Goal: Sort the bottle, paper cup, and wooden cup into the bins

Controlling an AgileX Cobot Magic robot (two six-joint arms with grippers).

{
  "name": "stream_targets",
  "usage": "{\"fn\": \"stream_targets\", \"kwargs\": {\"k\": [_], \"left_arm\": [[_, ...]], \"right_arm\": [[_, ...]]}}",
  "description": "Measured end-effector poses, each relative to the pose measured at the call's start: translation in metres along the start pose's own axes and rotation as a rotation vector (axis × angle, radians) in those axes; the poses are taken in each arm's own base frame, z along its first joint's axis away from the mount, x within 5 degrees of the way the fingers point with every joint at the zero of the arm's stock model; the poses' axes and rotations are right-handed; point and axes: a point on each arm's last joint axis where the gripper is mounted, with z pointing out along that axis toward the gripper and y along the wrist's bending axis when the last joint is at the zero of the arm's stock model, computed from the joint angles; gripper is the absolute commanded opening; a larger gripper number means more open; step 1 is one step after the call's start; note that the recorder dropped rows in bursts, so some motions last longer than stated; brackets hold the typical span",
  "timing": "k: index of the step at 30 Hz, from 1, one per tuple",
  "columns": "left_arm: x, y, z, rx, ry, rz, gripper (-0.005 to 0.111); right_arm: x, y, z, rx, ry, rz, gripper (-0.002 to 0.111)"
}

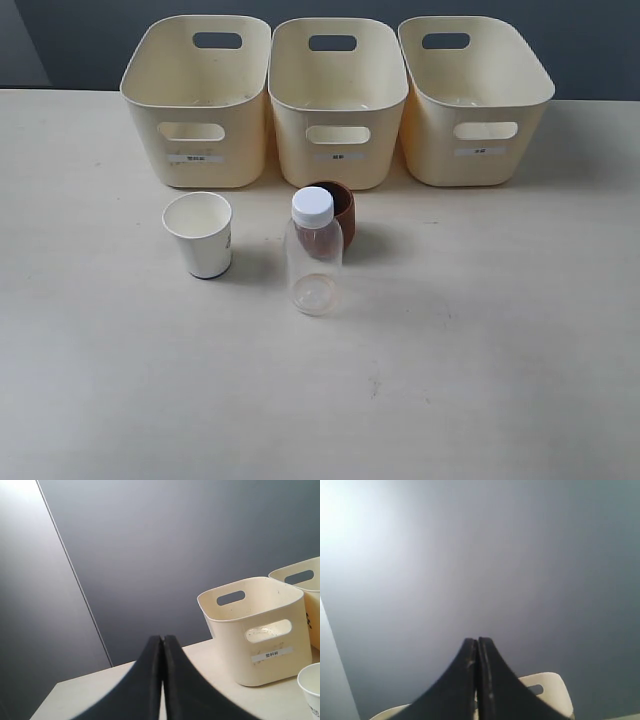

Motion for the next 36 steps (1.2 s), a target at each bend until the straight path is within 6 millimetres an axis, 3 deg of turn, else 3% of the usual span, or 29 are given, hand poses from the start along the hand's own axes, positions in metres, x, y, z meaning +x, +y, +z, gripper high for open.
{"fn": "stream_targets", "kwargs": {"k": [7,11,15,19,25,32,36], "left_arm": [[0.0,0.0,0.0,0.0,0.0,0.0,0.0],[0.0,0.0,0.0,0.0,0.0,0.0,0.0],[0.0,0.0,0.0,0.0,0.0,0.0,0.0],[0.0,0.0,0.0,0.0,0.0,0.0,0.0],[0.0,0.0,0.0,0.0,0.0,0.0,0.0],[0.0,0.0,0.0,0.0,0.0,0.0,0.0],[0.0,0.0,0.0,0.0,0.0,0.0,0.0]], "right_arm": [[-0.015,0.017,0.068,-0.153,0.09,-0.062,-0.001],[-0.019,0.037,0.111,-0.395,0.128,-0.149,-0.001],[-0.006,0.047,0.146,-0.591,0.243,-0.252,-0.001],[0.015,0.044,0.169,-0.672,0.404,-0.323,-0.001],[0.058,0.043,0.19,-0.762,0.585,-0.297,-0.001],[0.107,0.073,0.197,-0.886,0.704,-0.328,0.001],[0.114,0.098,0.196,-0.993,0.708,-0.378,0.023]]}}
